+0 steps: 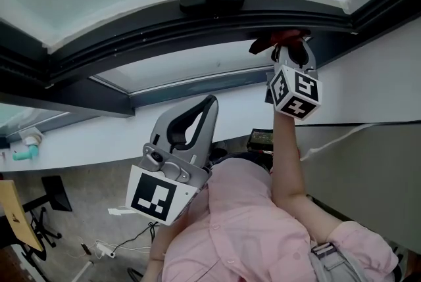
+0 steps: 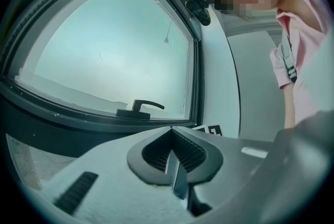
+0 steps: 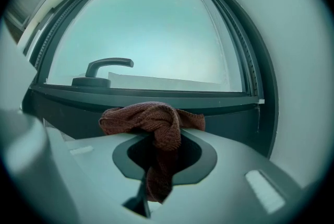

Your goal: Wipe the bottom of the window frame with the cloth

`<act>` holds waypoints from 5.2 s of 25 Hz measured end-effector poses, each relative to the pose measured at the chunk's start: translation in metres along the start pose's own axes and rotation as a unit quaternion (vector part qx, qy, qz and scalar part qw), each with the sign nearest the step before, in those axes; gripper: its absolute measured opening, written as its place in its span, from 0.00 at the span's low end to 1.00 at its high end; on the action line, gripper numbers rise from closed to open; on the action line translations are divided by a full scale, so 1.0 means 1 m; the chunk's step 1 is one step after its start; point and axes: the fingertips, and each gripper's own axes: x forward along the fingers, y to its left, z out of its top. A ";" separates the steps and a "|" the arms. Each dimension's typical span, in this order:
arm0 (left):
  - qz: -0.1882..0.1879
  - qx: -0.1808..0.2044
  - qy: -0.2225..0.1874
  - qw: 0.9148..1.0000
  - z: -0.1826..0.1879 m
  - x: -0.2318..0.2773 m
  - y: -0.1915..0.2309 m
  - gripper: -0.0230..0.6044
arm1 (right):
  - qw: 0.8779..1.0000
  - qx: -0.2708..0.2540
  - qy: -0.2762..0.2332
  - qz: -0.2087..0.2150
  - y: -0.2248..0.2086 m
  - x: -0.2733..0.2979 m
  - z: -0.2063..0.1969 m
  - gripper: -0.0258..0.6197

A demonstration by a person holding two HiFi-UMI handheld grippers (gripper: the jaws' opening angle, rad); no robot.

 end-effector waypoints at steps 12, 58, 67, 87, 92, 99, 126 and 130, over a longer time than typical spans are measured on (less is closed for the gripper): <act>-0.010 0.005 -0.004 1.000 0.001 0.014 -0.012 0.04 | 1.000 0.015 0.000 -0.004 -0.021 0.002 0.000 0.14; -0.020 0.018 -0.011 1.000 0.003 0.032 -0.029 0.04 | 1.000 0.020 -0.004 0.006 -0.040 0.004 -0.001 0.14; -0.016 0.017 -0.009 1.000 0.003 0.031 -0.028 0.04 | 1.000 0.013 0.006 -0.008 -0.047 0.005 -0.001 0.14; -0.010 0.014 -0.014 1.000 0.001 0.027 -0.033 0.04 | 1.000 0.007 -0.004 0.005 -0.048 0.005 -0.002 0.14; -0.007 0.015 -0.016 1.000 0.002 0.027 -0.034 0.04 | 1.000 0.006 -0.005 0.017 -0.048 0.005 -0.002 0.14; -0.006 0.016 -0.019 1.000 0.004 0.031 -0.038 0.04 | 1.000 -0.004 -0.001 0.018 -0.051 0.003 0.001 0.14; -0.004 0.015 -0.022 1.000 -0.001 0.045 -0.044 0.04 | 0.999 0.014 -0.005 -0.050 -0.119 0.011 0.005 0.14; -0.004 0.016 -0.023 1.000 0.000 0.047 -0.044 0.04 | 0.998 0.016 -0.006 -0.055 -0.124 0.012 0.006 0.14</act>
